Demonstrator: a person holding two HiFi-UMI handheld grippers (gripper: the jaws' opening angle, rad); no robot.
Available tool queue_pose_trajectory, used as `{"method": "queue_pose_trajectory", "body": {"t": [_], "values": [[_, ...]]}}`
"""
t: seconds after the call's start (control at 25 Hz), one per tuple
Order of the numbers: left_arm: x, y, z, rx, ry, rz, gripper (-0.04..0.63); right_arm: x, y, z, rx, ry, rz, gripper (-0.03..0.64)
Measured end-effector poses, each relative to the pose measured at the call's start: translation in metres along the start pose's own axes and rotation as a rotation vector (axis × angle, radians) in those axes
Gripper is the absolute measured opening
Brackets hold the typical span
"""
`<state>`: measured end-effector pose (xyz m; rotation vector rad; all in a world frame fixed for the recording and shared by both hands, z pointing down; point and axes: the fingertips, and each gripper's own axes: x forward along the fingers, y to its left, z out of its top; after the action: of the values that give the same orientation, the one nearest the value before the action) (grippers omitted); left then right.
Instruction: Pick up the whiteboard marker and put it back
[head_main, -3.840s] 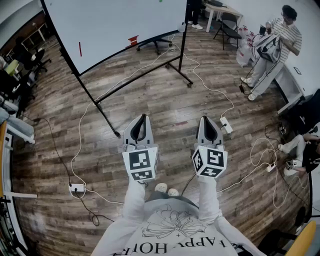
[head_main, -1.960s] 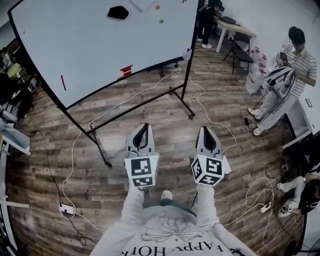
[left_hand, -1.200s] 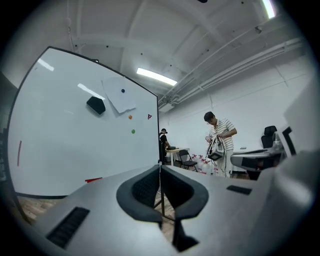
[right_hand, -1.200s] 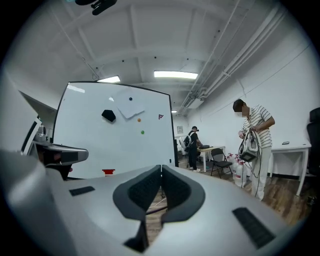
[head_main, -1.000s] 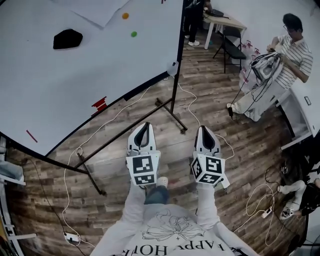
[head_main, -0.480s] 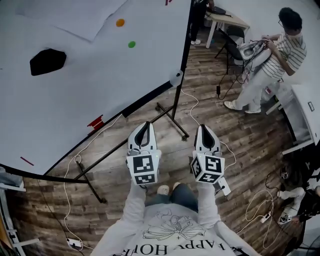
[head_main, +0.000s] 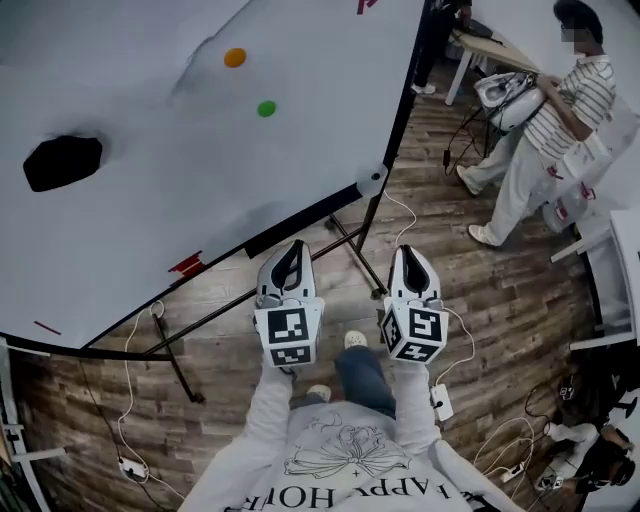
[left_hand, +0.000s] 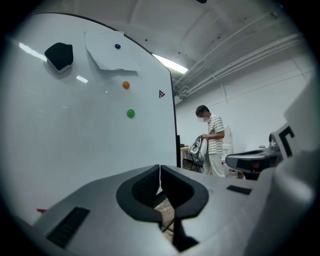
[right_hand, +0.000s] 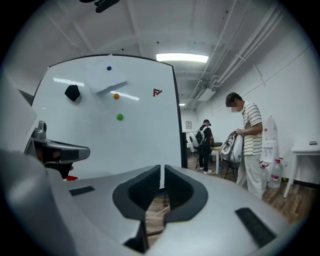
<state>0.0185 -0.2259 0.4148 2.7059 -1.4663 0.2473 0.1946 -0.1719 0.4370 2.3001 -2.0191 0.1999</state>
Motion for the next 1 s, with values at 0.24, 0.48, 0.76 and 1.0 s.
{"method": "queue_pose_trajectory", "body": {"t": [0.24, 0.48, 0.76, 1.0], "values": [[0.073, -0.004, 0.014, -0.016, 0.003, 0.076, 0.008, 0.085, -0.035, 0.021, -0.002, -0.003, 0.079, 0.008], [0.13, -0.006, 0.013, -0.033, 0.025, 0.163, 0.008, 0.155, -0.054, 0.024, -0.032, 0.017, 0.18, 0.011], [0.176, -0.005, 0.002, -0.041, 0.062, 0.23, 0.008, 0.211, -0.058, 0.004, -0.058, 0.076, 0.297, 0.083], [0.197, 0.001, -0.009, -0.039, 0.1, 0.245, 0.008, 0.236, -0.049, -0.006, -0.075, 0.097, 0.341, 0.135]]}}
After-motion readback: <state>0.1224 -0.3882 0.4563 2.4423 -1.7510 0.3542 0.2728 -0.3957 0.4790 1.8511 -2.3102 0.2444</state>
